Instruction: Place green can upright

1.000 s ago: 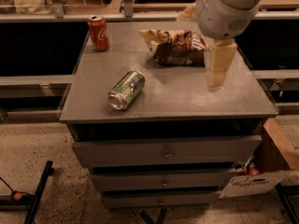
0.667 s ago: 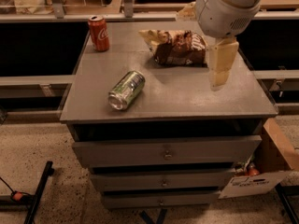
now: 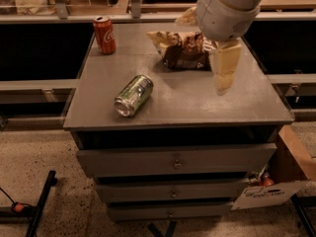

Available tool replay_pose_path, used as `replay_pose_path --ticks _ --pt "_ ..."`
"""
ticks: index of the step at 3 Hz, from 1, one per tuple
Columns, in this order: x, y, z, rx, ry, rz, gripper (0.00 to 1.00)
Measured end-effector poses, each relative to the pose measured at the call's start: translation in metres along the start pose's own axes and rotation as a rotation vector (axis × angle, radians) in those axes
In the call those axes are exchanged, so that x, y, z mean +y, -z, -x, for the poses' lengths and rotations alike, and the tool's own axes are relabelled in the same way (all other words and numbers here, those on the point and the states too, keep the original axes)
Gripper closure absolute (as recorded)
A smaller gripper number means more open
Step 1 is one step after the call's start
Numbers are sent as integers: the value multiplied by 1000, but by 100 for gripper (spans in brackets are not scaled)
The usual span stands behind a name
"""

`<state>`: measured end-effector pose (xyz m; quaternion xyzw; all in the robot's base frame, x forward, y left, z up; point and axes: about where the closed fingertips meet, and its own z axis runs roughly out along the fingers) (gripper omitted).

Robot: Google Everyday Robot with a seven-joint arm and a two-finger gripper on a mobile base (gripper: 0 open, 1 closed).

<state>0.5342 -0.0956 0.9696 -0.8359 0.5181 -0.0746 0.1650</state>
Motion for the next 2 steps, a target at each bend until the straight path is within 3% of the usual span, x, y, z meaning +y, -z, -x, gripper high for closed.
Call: replay_pose_path --ticks 2 --pt "-29 -58 32 -48 330 108 0"
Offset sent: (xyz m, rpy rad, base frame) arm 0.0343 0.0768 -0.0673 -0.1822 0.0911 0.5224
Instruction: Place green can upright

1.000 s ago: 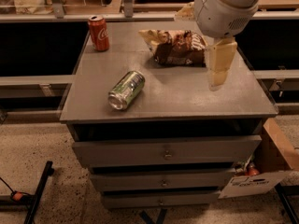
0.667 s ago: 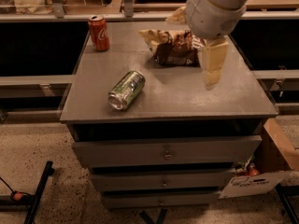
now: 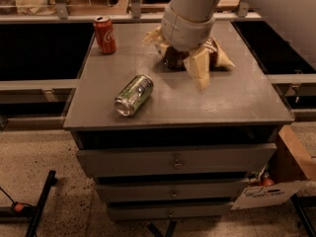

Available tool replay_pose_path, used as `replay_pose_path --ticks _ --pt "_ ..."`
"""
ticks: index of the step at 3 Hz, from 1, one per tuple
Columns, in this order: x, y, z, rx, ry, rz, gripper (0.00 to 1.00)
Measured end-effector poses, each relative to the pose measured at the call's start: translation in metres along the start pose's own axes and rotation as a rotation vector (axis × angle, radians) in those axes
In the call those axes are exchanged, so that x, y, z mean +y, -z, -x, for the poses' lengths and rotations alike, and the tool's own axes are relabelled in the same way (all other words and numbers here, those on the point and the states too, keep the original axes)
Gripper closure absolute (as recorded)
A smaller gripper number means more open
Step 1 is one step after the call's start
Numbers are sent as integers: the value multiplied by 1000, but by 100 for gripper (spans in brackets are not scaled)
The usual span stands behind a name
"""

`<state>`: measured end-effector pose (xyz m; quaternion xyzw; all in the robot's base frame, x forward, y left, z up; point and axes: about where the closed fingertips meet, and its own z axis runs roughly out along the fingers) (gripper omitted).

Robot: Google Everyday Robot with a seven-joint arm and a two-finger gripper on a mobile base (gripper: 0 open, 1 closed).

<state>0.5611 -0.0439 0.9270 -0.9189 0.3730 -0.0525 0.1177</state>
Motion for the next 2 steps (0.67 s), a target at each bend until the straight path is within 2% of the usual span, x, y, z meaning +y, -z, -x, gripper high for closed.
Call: replay_pose_path --ticks 1,2 --pt "-18 -24 10 -11 105 31 0" --pt "-34 -45 18 -10 178 61 0"
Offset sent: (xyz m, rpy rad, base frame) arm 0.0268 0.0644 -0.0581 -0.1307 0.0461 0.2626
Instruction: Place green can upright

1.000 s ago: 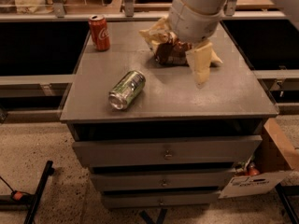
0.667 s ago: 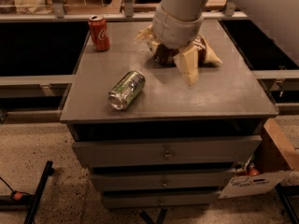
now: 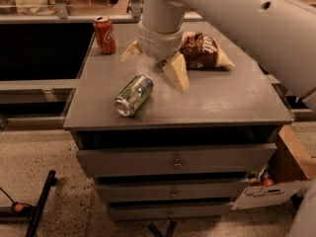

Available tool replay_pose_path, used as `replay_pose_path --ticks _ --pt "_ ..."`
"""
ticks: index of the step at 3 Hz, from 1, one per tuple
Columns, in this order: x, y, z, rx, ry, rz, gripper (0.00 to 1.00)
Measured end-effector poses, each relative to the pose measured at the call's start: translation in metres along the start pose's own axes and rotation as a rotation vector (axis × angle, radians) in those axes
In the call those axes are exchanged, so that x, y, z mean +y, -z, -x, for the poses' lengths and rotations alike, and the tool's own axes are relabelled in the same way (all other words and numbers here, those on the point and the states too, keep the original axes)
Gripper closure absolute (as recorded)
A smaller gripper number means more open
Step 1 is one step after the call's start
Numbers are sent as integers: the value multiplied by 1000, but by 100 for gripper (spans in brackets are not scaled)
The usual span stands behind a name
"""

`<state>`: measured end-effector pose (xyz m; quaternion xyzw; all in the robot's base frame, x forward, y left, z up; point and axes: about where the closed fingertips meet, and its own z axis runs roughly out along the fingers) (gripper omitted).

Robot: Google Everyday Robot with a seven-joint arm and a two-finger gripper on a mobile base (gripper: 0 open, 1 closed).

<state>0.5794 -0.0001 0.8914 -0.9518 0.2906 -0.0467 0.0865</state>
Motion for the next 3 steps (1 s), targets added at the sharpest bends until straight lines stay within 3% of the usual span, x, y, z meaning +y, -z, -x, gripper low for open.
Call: replay_pose_path --ticks 2,3 --pt "-28 -34 8 23 122 41 0" --pt "-35 -50 15 16 146 61 0"
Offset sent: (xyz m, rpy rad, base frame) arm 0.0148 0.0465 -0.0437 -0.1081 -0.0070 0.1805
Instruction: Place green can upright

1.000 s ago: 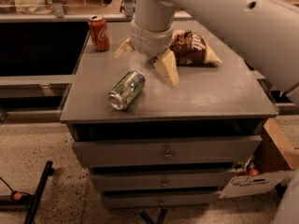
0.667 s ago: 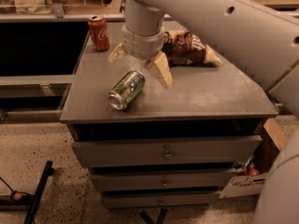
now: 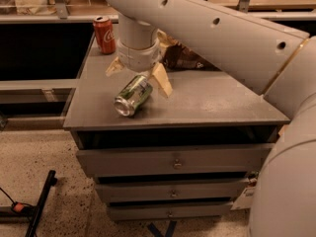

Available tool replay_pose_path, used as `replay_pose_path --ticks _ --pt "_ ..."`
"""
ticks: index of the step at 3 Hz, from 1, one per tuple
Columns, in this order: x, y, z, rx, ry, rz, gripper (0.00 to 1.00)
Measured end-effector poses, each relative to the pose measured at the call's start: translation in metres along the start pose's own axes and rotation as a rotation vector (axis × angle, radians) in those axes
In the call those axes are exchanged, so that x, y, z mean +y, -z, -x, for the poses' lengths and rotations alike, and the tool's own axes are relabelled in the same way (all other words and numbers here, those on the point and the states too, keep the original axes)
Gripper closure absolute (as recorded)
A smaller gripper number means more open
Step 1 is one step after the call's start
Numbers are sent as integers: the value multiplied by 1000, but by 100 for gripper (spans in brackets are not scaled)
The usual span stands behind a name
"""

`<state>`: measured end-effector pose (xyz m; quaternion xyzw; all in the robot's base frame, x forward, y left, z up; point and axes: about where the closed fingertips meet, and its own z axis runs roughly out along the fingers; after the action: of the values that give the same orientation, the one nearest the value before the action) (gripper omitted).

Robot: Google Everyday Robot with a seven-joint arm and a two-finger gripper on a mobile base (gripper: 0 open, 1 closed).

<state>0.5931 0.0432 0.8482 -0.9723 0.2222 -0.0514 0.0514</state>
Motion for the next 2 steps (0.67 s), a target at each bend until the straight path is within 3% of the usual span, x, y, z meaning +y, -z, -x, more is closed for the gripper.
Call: replay_pose_path --ticks 2 --pt "-5 -22 7 -15 2 49 0"
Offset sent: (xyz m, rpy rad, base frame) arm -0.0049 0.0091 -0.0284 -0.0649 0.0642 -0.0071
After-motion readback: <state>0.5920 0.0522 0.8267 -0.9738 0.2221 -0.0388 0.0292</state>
